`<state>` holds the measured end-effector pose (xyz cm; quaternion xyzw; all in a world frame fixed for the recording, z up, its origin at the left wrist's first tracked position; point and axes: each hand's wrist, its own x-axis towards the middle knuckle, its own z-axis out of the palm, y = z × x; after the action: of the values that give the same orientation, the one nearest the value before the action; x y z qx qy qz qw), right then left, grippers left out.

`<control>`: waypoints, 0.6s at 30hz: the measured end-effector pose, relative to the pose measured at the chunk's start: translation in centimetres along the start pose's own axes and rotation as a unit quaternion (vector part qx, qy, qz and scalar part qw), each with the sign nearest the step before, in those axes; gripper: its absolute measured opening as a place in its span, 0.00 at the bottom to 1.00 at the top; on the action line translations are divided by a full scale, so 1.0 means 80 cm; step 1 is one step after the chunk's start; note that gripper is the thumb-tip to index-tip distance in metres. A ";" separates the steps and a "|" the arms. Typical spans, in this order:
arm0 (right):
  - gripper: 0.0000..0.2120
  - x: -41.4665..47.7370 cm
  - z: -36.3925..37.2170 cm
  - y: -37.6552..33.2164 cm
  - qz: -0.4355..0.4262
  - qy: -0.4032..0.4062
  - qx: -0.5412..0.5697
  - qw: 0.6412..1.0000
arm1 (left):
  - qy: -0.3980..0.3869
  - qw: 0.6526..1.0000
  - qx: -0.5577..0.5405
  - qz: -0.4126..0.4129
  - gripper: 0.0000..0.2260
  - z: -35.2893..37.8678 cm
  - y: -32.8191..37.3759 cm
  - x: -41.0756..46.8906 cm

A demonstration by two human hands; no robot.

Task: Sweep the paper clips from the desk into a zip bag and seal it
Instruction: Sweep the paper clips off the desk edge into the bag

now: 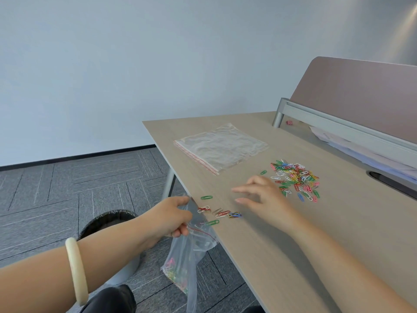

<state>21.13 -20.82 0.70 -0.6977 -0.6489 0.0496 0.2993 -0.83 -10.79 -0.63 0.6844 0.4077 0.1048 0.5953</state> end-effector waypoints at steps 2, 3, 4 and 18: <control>0.18 -0.006 -0.022 0.019 0.042 -0.008 -0.054 0.998 | 0.005 1.000 0.002 -0.003 0.30 0.001 -0.002 0.000; 0.20 -0.011 -0.027 0.025 0.064 -0.034 -0.067 0.995 | 0.007 1.000 0.002 -0.004 0.30 0.001 -0.003 0.000; 0.23 -0.017 -0.027 0.028 0.077 -0.063 -0.074 0.992 | 0.007 1.000 0.003 -0.005 0.30 0.002 -0.002 0.000; 0.12 0.005 0.061 -0.037 -0.025 -0.061 0.020 0.998 | 0.005 1.000 -0.008 -0.004 0.28 0.005 0.001 0.001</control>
<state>16.39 -18.77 -1.69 -0.6706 -0.6822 0.0976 0.2745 -0.49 -11.05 -0.74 0.6774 0.4121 0.1090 0.5995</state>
